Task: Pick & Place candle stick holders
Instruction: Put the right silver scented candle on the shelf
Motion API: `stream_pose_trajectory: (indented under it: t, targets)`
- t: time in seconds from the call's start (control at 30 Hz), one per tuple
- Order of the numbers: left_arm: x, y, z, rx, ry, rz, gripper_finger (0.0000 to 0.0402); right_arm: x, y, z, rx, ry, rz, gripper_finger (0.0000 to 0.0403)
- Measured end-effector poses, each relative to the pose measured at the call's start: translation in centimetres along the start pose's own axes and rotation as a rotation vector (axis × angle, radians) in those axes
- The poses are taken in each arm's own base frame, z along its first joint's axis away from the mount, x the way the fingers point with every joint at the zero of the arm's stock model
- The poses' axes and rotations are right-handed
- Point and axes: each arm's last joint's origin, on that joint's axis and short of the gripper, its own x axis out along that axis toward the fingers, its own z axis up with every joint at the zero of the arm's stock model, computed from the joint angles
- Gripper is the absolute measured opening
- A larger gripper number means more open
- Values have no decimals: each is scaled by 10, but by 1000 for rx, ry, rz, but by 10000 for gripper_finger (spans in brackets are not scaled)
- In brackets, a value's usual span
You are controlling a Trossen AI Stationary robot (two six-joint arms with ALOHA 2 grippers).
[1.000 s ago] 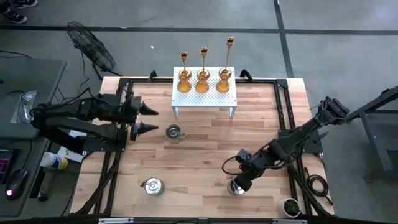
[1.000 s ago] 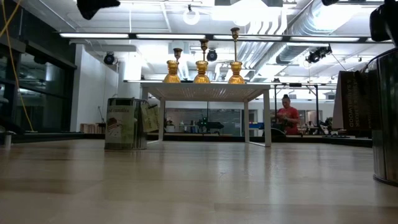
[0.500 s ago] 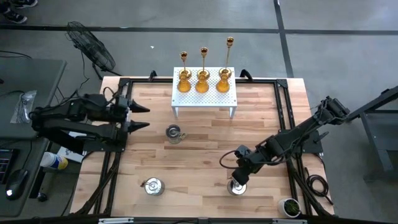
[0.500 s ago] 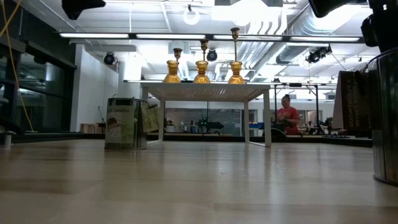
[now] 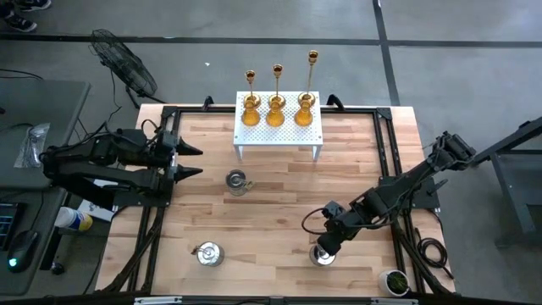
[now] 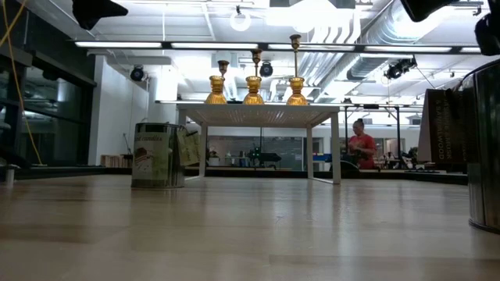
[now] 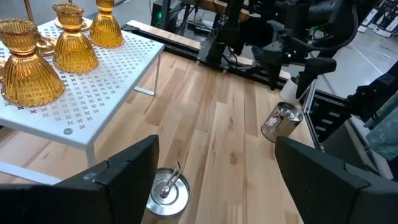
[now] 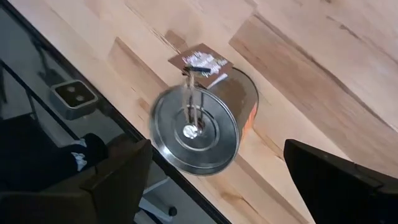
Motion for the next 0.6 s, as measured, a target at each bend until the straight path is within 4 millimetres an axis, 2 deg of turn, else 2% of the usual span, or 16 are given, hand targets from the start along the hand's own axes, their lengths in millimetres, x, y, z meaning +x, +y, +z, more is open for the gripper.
stream_pose_trajectory:
  t: [0.33,0.47,0.6]
  targets:
    - [0,0,0,0,0,-3,314,41,11,-5,-26,123,-26,357]
    - [0,0,0,0,1,-3,314,41,11,-11,-27,115,-124,357]
    - [0,0,0,0,0,-3,314,31,15,-14,-28,95,-178,357]
